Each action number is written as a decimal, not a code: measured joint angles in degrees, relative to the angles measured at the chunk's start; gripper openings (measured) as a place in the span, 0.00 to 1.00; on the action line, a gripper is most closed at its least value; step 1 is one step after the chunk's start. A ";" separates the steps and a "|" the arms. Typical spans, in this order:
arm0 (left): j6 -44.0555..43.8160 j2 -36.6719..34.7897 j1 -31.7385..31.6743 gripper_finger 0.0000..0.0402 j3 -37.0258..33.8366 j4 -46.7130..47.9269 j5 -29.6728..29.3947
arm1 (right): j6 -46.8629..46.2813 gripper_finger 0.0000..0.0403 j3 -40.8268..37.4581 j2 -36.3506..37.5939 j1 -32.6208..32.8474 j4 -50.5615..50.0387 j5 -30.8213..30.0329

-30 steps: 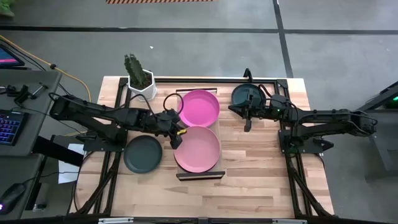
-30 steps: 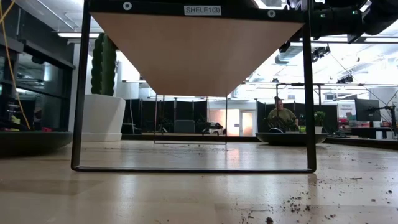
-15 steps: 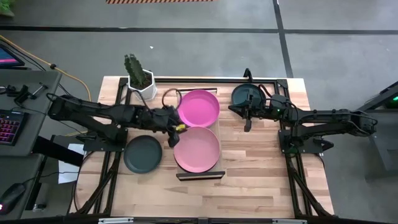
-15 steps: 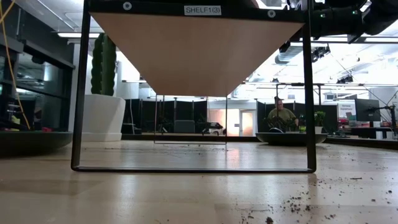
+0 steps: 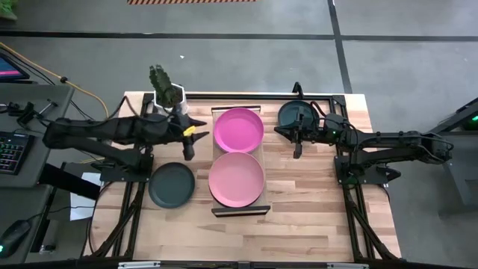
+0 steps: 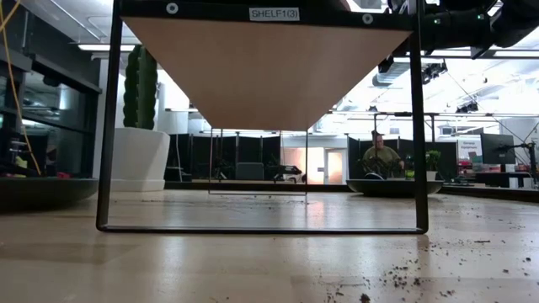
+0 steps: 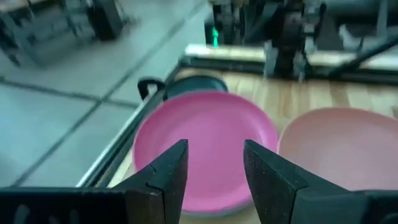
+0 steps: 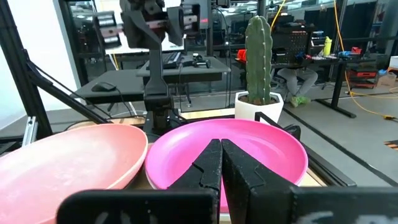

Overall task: Place and stack plates onto a shelf
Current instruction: Stack the green plate on top of the pink plate on the shelf

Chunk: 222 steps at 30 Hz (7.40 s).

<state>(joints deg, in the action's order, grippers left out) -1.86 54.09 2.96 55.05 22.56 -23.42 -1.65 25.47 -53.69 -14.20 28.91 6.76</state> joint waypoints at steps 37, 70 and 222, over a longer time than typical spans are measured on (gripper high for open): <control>9.88 -9.85 0.02 0.36 -36.35 -50.48 11.91 | 0.60 0.00 -0.02 0.00 0.00 -0.17 -2.94; 10.55 -9.86 0.00 0.36 -36.35 -50.15 11.91 | -9.88 0.35 -0.04 -16.94 -12.19 -29.75 -15.15; 11.51 -9.86 0.02 0.36 -36.33 -48.99 10.62 | 42.99 0.00 44.26 -32.22 17.43 -53.40 -21.22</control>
<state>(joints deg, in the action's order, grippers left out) 9.65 44.23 2.98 18.72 -26.43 -12.80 41.34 69.73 -85.91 3.22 -24.49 -14.46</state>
